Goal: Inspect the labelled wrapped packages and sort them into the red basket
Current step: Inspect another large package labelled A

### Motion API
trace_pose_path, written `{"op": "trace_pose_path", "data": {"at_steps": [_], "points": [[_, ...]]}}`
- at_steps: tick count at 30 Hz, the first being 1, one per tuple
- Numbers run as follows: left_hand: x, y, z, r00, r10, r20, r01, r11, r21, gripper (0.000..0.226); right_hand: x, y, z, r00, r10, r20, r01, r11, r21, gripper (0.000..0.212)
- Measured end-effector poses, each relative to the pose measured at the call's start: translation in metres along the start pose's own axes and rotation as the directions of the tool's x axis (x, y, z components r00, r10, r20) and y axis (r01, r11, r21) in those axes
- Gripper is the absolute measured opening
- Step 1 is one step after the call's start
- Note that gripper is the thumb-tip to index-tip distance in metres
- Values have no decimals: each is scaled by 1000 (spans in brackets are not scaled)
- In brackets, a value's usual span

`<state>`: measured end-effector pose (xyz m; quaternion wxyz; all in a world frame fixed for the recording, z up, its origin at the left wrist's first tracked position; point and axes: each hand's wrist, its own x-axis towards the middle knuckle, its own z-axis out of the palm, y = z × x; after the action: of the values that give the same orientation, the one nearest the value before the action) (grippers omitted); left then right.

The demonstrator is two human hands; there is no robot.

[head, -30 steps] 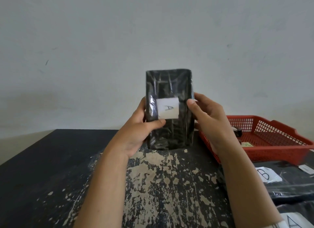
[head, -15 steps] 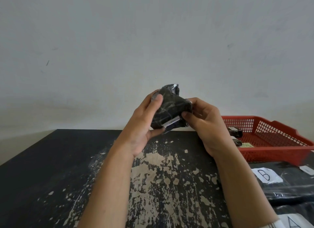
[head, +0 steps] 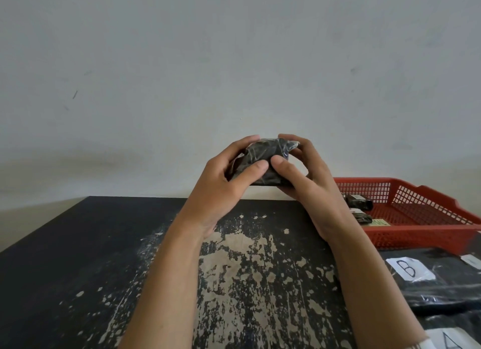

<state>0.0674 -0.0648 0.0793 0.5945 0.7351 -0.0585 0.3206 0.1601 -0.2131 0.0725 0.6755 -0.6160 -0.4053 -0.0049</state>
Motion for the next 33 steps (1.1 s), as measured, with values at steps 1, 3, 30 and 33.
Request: {"op": "trace_pose_path", "data": {"at_steps": [1, 3, 30, 33], "points": [[0, 0, 0, 1000, 3, -8, -3, 1000, -9, 48, 1, 0, -1, 1000, -8, -5, 8, 1000, 3, 40], [1, 0, -1, 1000, 5, -30, -6, 1000, -13, 50, 1, -1, -1, 1000, -16, -12, 16, 1000, 15, 31], [2, 3, 9, 965, -230, -127, 202, 958, -203, 22, 1, -1, -2, 998, -56, -25, 51, 986, -157, 59], [2, 4, 9, 918, -361, -163, 263, 864, -430, 31, 1, 4, 5, 987, -157, -21, 140, 928, -345, 73]]}}
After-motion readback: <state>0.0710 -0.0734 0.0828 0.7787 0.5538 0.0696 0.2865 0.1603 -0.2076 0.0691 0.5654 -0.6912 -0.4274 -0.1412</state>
